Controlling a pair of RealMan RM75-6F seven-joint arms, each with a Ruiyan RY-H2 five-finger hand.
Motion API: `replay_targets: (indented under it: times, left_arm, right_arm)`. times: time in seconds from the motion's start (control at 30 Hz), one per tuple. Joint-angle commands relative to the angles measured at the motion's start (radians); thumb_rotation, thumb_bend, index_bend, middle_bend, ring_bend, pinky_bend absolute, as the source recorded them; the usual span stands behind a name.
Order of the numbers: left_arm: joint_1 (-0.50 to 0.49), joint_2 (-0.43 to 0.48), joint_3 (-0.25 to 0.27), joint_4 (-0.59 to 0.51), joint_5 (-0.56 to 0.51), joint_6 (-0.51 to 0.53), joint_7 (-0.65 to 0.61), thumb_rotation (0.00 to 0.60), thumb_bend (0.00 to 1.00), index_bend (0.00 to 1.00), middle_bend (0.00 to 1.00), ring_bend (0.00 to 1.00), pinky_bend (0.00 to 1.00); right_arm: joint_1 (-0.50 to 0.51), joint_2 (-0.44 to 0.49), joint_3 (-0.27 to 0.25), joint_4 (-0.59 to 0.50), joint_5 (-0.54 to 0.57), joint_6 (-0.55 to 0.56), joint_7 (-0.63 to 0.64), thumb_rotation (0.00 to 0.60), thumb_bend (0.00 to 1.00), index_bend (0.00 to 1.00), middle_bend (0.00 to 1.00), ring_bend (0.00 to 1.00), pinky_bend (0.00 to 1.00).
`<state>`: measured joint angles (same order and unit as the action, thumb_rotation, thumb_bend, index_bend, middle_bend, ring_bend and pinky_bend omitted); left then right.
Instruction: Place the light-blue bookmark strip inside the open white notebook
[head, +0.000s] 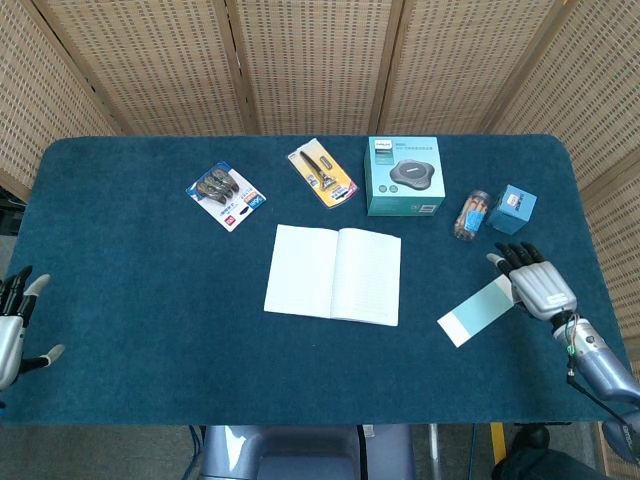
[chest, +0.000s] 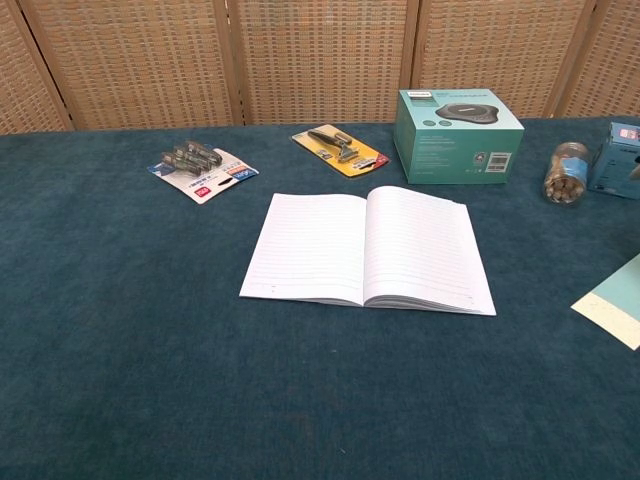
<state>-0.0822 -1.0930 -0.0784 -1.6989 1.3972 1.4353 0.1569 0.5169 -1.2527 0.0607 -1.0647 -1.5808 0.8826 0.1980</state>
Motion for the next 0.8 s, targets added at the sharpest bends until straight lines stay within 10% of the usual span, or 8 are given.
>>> replay_targets:
  times: [0.03,0.8]
  left_arm:
    - [-0.015,-0.002,-0.010,-0.003,-0.021,-0.021,0.013,0.600,0.00,0.00,0.00,0.00,0.00]
    - [-0.050,-0.007,-0.004,-0.006,-0.061,-0.069,0.039,0.600,0.00,0.00,0.00,0.00,0.00]
  right_arm:
    - [0.052,-0.050,-0.009,0.073,0.023,-0.076,0.030,0.600,1.00,0.12,0.05,0.00,0.00]
    - [0.060,-0.125,-0.101,0.231,0.044,-0.157,0.026,0.600,1.00,0.14,0.07,0.00,0.00]
